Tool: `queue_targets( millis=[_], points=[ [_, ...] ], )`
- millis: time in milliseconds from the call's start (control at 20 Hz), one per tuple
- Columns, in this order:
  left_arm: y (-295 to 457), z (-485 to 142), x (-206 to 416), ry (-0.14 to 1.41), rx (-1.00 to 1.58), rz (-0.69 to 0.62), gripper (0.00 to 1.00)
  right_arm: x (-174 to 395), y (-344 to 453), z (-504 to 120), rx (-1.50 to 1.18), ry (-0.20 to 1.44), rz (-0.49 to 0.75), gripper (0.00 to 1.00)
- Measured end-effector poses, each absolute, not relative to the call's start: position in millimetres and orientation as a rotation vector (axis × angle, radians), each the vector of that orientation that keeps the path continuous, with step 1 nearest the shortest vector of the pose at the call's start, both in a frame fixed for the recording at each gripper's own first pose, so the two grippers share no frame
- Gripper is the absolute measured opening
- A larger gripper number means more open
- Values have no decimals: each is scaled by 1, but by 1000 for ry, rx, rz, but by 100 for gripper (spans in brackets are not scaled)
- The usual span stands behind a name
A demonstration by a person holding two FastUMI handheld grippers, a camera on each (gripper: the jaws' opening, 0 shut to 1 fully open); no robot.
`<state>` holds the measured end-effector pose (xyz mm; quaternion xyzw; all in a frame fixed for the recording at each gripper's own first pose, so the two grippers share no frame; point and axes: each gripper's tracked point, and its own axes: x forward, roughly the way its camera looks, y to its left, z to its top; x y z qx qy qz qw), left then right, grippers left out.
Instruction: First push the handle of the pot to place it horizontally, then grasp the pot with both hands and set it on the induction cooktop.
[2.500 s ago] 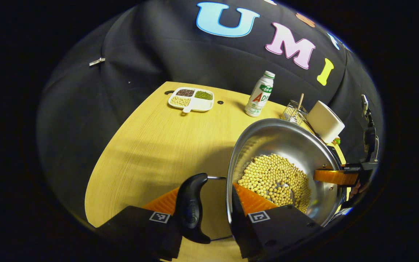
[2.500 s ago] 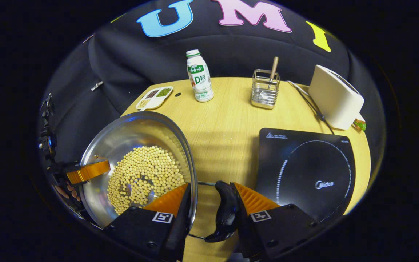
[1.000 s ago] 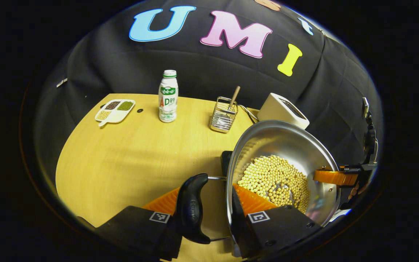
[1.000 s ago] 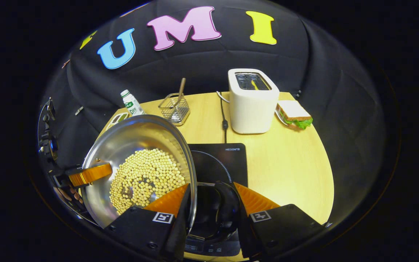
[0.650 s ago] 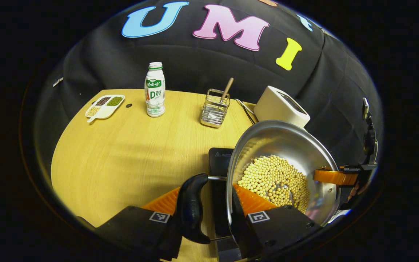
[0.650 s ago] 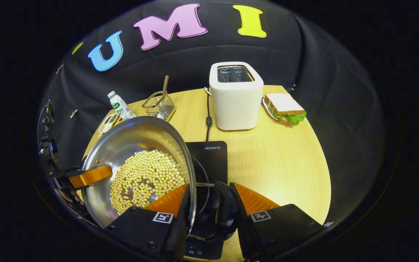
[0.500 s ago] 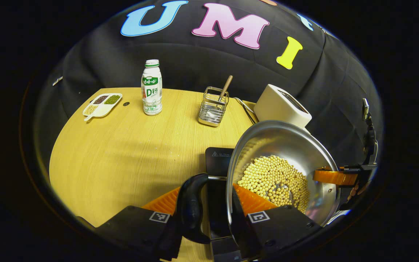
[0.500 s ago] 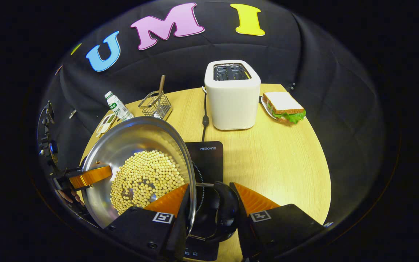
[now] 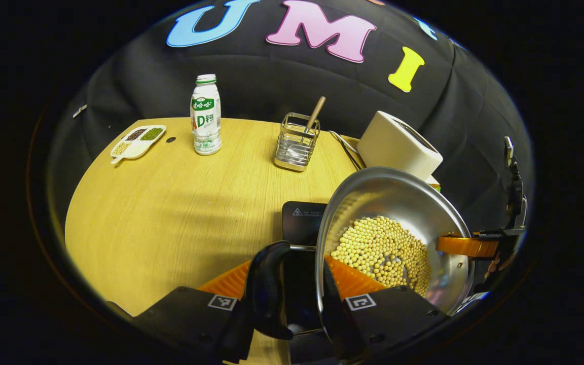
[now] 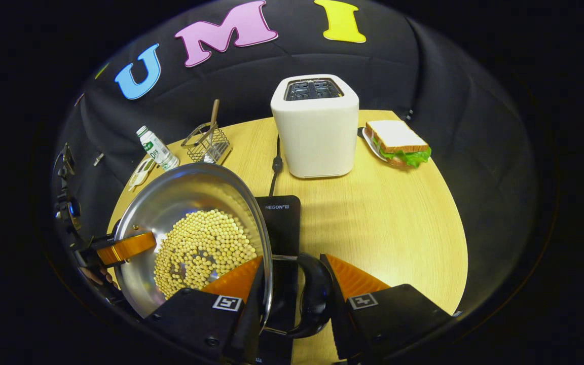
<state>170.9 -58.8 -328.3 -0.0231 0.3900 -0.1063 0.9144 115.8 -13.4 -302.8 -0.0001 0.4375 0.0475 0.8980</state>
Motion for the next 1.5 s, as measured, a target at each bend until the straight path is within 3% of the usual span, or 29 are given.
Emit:
queue_targets(
  millis=[600, 900, 1050, 1150, 1200, 1500],
  points=[
    [-58, -334, 164, 809, -44, -214, 67, 119, -12, -304, 9, 847, 138, 64],
    [-60, -343, 158, 855, -28, -202, 72, 108, -8, -319, 123, 906, 132, 67],
    [-61, -342, 158, 863, -24, -194, 80, 106, -12, -320, 111, 897, 118, 77],
    [-51, -341, 156, 858, -1, -150, 88, 104, -19, -314, 77, 878, 99, 89],
    [-48, -339, 154, 853, 1, -140, 98, 101, -20, -312, 72, 865, 98, 95],
    [-35, -296, 128, 751, -23, -96, 96, 74, -26, -265, 38, 776, 47, 99]
  ],
)
